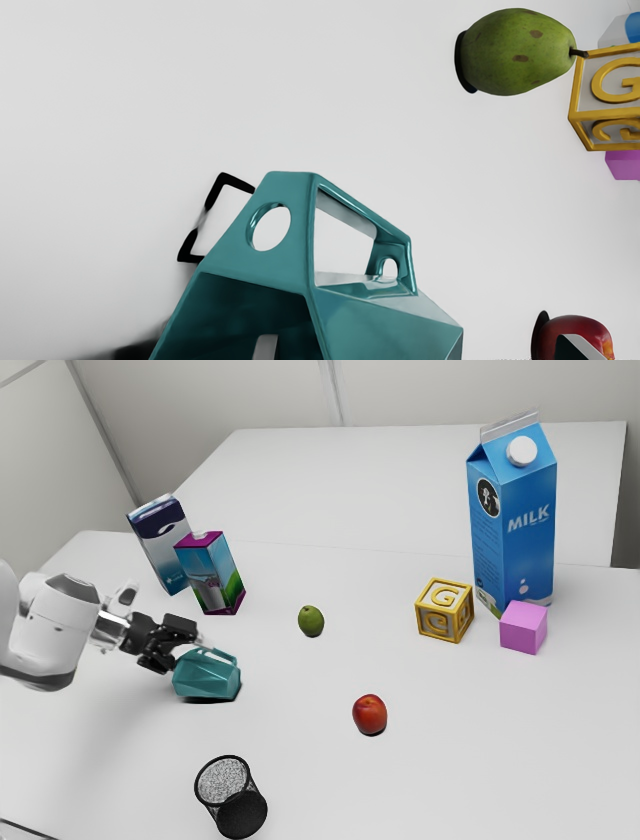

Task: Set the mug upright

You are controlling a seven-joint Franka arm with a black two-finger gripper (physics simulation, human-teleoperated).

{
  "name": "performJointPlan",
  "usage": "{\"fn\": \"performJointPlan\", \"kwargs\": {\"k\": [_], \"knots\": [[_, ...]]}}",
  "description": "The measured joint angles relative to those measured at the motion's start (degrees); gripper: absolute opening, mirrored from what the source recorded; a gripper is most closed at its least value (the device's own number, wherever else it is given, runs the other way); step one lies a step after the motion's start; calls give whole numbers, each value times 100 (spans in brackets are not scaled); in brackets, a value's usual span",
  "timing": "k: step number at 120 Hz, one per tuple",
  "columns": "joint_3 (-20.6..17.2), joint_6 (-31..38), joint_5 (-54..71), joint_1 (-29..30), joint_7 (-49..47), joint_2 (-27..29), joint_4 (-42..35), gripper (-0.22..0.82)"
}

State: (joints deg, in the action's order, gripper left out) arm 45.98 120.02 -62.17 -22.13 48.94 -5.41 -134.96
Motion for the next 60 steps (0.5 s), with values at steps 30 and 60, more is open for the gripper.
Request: {"fn": "performJointPlan", "kwargs": {"k": [30,60], "knots": [[-1,-204,-191,0,292,-25,-41,48],[-20,-248,-214,-10,486,-26,-35,13]]}}
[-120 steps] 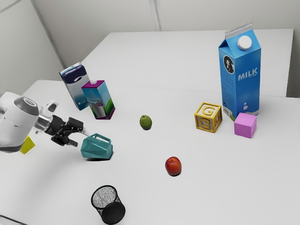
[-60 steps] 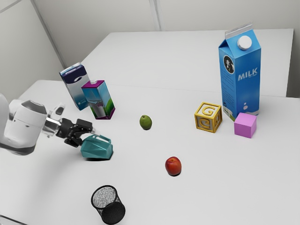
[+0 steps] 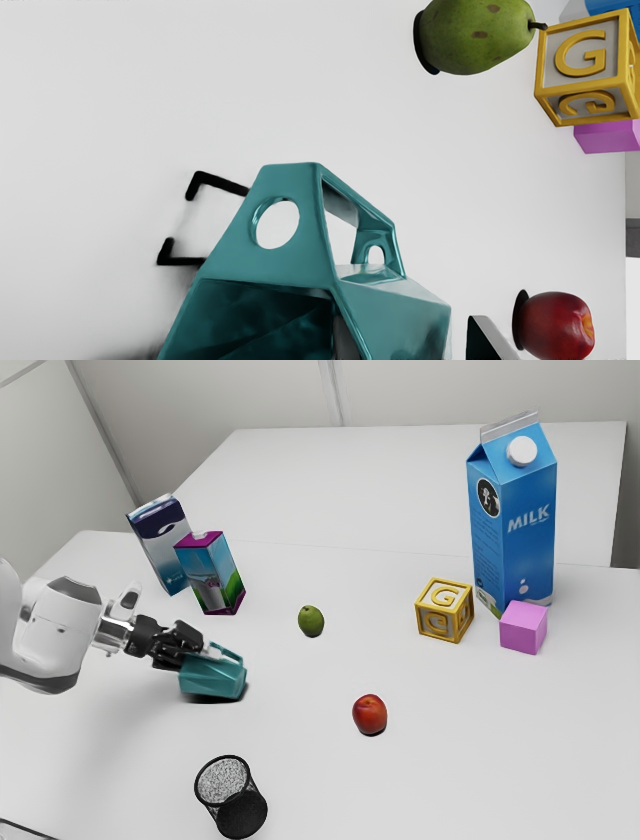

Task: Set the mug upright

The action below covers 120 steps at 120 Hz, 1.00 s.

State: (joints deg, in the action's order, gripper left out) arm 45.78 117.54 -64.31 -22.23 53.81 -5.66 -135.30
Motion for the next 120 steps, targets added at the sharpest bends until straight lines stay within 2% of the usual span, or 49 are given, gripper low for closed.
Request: {"fn": "performJointPlan", "kwargs": {"k": [11,23,40,60,84,120], "knots": [[-13,5,2,-10,52,11,2,1],[-21,36,35,-26,92,36,6,-6],[-172,147,85,-58,120,176,45,-11],[-445,366,413,-26,61,586,119,-13],[-1131,829,2241,215,-415,731,496,-13],[-1794,1388,4941,-378,-1476,375,837,-15]]}}
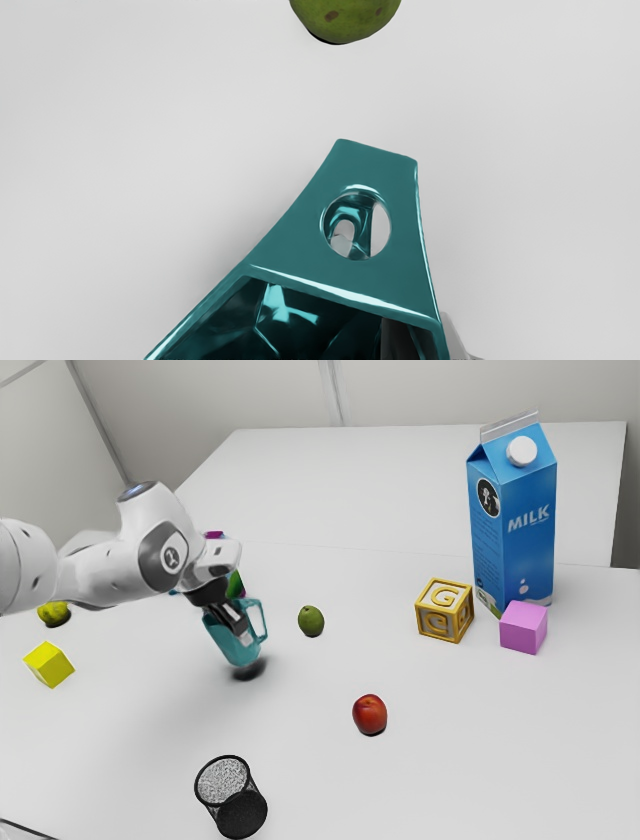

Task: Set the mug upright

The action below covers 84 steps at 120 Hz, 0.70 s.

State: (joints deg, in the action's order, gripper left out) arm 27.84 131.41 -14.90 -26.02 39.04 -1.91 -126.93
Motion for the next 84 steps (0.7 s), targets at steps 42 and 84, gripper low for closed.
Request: {"fn": "performJointPlan", "kwargs": {"k": [42,84], "knots": [[-218,484,996,-100,-985,-236,-106,-15],[-217,747,1090,-114,-1577,-260,-234,-15]]}}
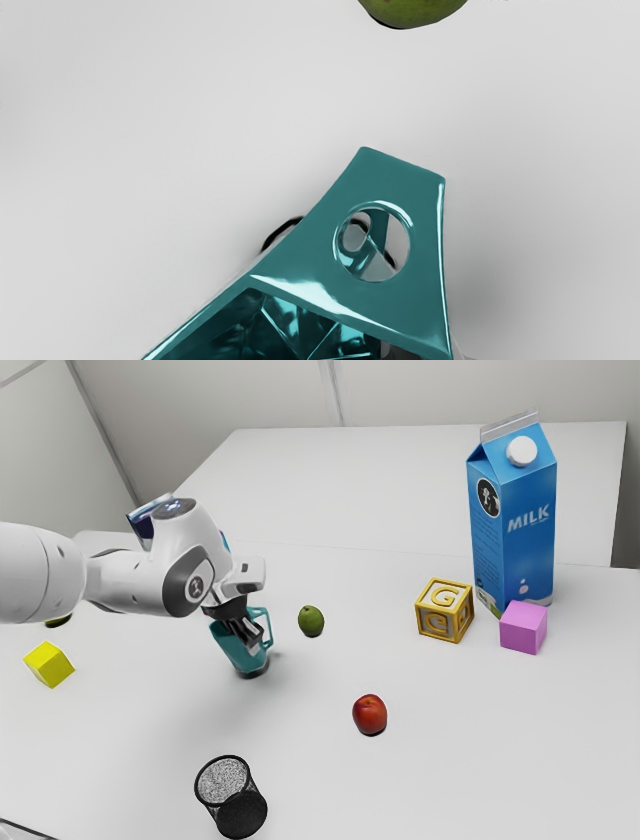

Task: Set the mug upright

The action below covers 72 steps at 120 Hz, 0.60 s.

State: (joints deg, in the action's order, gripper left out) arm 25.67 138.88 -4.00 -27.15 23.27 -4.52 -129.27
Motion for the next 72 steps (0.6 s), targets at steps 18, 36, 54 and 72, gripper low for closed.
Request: {"fn": "performJointPlan", "kwargs": {"k": [18,36,54,72], "knots": [[-1,22,-33,2,-136,-1,-8,-2],[-1,31,-44,2,-241,10,-4,16],[-1,22,-47,6,-320,80,4,35],[-4,-11,-48,6,-381,280,16,48]]}}
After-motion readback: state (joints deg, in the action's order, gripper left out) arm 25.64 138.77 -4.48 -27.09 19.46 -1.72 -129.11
